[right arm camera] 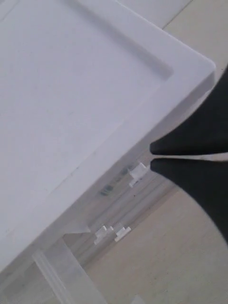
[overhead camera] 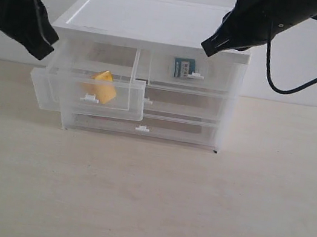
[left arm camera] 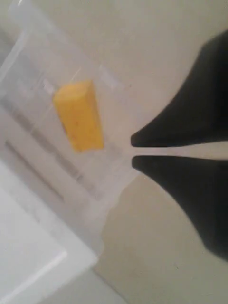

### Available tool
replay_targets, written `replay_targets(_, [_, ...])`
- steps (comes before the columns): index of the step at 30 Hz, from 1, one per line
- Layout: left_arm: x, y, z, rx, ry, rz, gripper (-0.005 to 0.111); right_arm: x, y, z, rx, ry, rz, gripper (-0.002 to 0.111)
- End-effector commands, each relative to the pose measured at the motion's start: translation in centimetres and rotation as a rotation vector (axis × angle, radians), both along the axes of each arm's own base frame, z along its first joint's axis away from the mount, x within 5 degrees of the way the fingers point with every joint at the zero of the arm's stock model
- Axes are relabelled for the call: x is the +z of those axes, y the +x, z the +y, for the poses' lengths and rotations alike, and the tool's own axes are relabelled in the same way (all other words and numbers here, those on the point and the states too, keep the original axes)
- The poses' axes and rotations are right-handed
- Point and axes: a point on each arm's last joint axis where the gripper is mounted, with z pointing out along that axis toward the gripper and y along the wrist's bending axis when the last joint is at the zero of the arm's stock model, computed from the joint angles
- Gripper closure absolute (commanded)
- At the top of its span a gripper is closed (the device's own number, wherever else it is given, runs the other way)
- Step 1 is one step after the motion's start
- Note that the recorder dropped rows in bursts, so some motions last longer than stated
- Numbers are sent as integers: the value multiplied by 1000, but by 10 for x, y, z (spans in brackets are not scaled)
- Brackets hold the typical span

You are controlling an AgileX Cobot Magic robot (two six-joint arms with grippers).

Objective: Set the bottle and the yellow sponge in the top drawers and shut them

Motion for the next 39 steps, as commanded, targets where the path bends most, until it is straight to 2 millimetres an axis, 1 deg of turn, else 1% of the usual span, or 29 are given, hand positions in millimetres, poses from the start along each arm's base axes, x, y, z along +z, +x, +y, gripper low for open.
replay_targets(1, [-11, 12, -15, -196, 78, 149, 98, -2, 3, -1, 19, -23, -4, 108])
replay_targets(2, [-18, 19, -19, -244, 102, 179, 86, -6, 5, 0, 23, -31, 2, 108])
replay_targets(3, [-19, 23, -22, -281, 100, 179, 74, -10, 7, 1, 23, -35, 12, 108])
replay_targets(5, [-20, 28, -27, -306, 85, 167, 56, -14, 9, 2, 25, -40, 19, 108])
replay_targets(6, [-21, 31, -28, -314, 90, 168, 51, -16, 10, 2, 28, -44, 20, 108])
replay_targets(7, [-22, 34, -28, -334, 108, 164, 50, -17, 10, 2, 28, -45, 22, 108])
replay_targets(12, [-35, 48, -31, -368, 139, 180, 51, -18, 11, 2, 29, -47, 24, 108])
replay_targets(15, [-43, 56, -34, -391, 158, 204, 59, -18, 11, 2, 29, -47, 24, 108])
replay_targets(17, [-46, 61, -36, -391, 158, 205, 67, -18, 11, 2, 29, -47, 24, 108])
replay_targets(19, [-48, 63, -34, -395, 187, 203, 88, -18, 11, 2, 29, -47, 24, 108])
replay_targets(21, [-49, 64, -31, -405, 229, 208, 103, -18, 11, 2, 29, -47, 24, 108])
replay_targets(25, [-52, 61, -25, -453, 321, 243, 103, -18, 11, 2, 28, -46, 22, 108])
replay_targets(28, [-49, 58, -23, -514, 369, 260, 103, -18, 11, 3, 29, -45, 25, 108])
replay_targets(36, [-47, 60, -24, -522, 361, 217, 103, -19, 10, 2, 30, -47, 35, 108])
replay_targets(38, [-47, 61, -24, -510, 363, 206, 95, -19, 10, 2, 31, -49, 39, 108])
replay_targets(39, [-43, 61, -24, -494, 350, 196, 77, -19, 10, 2, 31, -50, 41, 108])
